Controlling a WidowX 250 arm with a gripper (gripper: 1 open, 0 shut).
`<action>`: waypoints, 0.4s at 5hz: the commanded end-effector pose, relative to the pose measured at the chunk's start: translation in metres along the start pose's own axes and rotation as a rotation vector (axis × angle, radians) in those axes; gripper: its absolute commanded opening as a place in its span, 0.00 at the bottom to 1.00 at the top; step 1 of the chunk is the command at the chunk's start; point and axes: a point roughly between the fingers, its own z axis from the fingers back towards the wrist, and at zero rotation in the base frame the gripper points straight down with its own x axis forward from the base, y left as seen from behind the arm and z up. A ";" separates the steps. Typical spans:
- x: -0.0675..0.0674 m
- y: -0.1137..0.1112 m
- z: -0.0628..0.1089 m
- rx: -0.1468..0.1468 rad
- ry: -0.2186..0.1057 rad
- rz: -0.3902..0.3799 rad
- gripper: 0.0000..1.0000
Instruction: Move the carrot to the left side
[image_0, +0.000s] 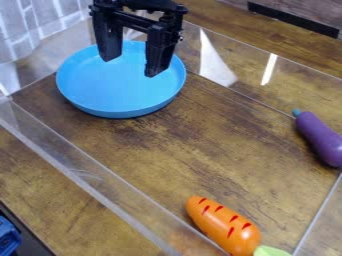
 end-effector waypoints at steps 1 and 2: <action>-0.005 -0.008 -0.007 -0.001 0.010 -0.009 1.00; -0.007 -0.011 -0.011 0.000 0.020 -0.067 1.00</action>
